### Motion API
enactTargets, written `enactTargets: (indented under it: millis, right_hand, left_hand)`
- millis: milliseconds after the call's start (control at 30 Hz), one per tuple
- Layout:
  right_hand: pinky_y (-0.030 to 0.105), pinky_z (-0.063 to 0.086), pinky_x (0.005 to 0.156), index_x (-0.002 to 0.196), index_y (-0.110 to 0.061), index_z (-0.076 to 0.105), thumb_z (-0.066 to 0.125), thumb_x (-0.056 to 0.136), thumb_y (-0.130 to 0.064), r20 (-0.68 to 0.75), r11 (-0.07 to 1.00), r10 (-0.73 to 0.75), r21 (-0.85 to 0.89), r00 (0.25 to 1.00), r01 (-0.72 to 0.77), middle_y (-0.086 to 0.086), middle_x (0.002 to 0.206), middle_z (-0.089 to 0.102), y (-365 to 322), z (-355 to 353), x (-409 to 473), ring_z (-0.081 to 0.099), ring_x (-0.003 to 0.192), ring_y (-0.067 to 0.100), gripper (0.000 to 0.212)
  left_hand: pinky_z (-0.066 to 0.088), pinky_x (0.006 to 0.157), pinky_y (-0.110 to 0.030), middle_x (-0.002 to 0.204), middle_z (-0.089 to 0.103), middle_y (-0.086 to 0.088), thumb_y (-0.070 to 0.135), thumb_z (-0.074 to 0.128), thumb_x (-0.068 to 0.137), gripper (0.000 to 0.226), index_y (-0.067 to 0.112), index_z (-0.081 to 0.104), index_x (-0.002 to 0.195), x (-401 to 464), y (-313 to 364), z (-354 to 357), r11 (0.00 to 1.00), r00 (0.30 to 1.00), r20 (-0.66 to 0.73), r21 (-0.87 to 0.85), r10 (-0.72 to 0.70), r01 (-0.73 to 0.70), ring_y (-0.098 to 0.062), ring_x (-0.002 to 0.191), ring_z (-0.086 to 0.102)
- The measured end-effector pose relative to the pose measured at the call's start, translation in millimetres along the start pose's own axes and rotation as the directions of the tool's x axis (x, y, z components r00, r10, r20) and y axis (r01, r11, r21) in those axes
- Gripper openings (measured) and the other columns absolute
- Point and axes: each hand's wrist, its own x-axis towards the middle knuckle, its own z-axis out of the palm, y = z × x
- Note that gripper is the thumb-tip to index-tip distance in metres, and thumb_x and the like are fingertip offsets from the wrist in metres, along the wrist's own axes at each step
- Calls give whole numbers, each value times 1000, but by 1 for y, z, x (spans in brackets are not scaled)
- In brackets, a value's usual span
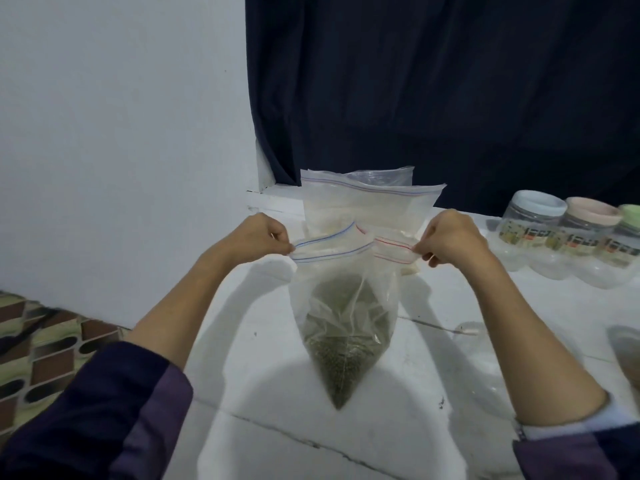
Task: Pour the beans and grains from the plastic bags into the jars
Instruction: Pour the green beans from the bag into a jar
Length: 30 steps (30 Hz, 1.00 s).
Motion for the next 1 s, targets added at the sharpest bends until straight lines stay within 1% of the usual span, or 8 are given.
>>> enactTargets:
  millis: [167, 300, 400, 467, 600, 733, 867, 1000]
  right_hand:
    - [41, 57, 82, 70, -4, 66, 78, 79, -13, 30, 998, -65, -17, 997, 66, 3, 62, 68, 21, -15, 6, 69, 62, 17, 17]
    - [29, 48, 59, 69, -9, 63, 77, 79, -14, 32, 937, -316, -146, 948, 317, -2, 60, 64, 22, -25, 5, 64, 57, 14, 18]
    - [25, 37, 54, 68, -13, 61, 77, 79, -17, 5, 906, -381, -199, 924, 374, -6, 61, 62, 21, -31, 10, 62, 60, 15, 19]
    - [27, 39, 59, 71, -15, 62, 76, 81, -18, -13, 903, -385, -213, 923, 373, -7, 66, 62, 21, -30, 12, 62, 68, 16, 18]
    - [26, 46, 71, 82, -14, 68, 68, 88, -25, -131, 867, -487, 53, 864, 496, -11, 78, 61, 7, -24, -1, 57, 79, 11, 13]
    - [21, 48, 82, 88, -18, 72, 70, 84, -30, -5, 763, -609, 271, 793, 587, -9, 88, 70, -15, -21, -32, 63, 87, 5, 13]
    - [16, 43, 86, 94, -16, 72, 78, 77, -32, 161, 755, -654, 200, 740, 624, -7, 95, 71, -25, -1, -55, 61, 92, 4, 24]
    - [32, 49, 82, 84, -15, 72, 72, 82, -37, 142, 792, -608, 42, 781, 609, -4, 84, 69, -25, 17, -55, 62, 86, 9, 22]
  left_hand:
    - [27, 43, -13, 48, 46, 9, 17, 76, 79, 30, 10, 57, 56, 0, -16, -18, 996, 1000, -3, 86, -4, 4, -4, 43, 34]
    - [40, 63, -29, 66, 61, -5, 15, 77, 77, 22, 3, 65, 63, 2, -19, -28, 976, 997, 0, 202, 79, -77, -15, 66, 51]
    - [38, 64, -30, 72, 65, -15, 14, 77, 76, 20, 4, 66, 63, 5, -15, -33, 973, 995, -3, 209, 98, -95, -20, 67, 50]
    - [38, 64, -29, 70, 63, -12, 17, 77, 78, 22, 4, 66, 64, 9, -10, -33, 968, 995, 41, 229, 95, -102, -19, 67, 49]
    - [41, 64, -20, 74, 62, -1, 35, 68, 85, 29, 7, 67, 75, 20, 11, -33, 962, 990, 74, 237, 124, -138, -12, 69, 53]
    - [43, 61, -22, 76, 62, 2, 39, 62, 90, 33, 7, 69, 90, 44, 44, -19, 962, 981, 59, 192, 186, -194, -8, 70, 56]
    - [50, 74, -32, 100, 67, -5, 43, 67, 84, 36, 11, 67, 102, 71, 69, 7, 940, 956, 246, 257, 162, -226, -17, 82, 60]
    - [43, 57, -23, 86, 64, -1, 25, 66, 87, 20, 13, 66, 102, 79, 76, 31, 926, 874, 479, 289, 80, -243, -15, 67, 57]
